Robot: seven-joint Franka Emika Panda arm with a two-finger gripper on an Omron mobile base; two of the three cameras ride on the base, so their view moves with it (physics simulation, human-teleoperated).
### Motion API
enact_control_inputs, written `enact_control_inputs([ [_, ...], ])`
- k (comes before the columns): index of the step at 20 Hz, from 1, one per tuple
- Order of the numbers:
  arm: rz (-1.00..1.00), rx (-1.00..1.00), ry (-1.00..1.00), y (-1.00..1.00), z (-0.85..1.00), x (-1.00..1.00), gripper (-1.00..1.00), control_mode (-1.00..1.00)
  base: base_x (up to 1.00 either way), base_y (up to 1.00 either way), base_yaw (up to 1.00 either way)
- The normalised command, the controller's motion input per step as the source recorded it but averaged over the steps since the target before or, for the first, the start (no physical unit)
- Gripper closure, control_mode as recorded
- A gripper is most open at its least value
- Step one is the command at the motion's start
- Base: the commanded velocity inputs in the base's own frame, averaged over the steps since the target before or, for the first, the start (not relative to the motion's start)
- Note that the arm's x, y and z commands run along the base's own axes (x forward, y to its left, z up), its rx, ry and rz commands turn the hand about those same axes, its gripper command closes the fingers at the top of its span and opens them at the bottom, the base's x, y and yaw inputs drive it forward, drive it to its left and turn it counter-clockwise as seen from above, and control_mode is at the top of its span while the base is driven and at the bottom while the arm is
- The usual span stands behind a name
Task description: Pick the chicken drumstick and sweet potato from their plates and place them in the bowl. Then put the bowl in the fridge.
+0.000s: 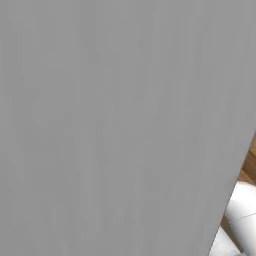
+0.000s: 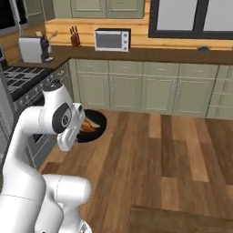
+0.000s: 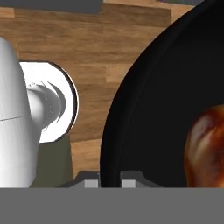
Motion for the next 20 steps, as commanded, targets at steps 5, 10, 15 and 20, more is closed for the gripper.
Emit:
enact_control_inputs([
  [5,0.0,0.0,0.0,0.0,0.0,0.0,1.0,1.0,0.0,0.0,0.93],
  [10,0.0,0.0,0.0,0.0,0.0,0.0,1.0,1.0,0.1,0.0,0.9],
  [15,0.0,0.0,0.0,0.0,0.0,0.0,1.0,1.0,0.63,-0.02,0.73],
  [20,0.0,0.0,0.0,0.0,0.0,0.0,1.0,1.0,0.59,-0.11,0.33],
])
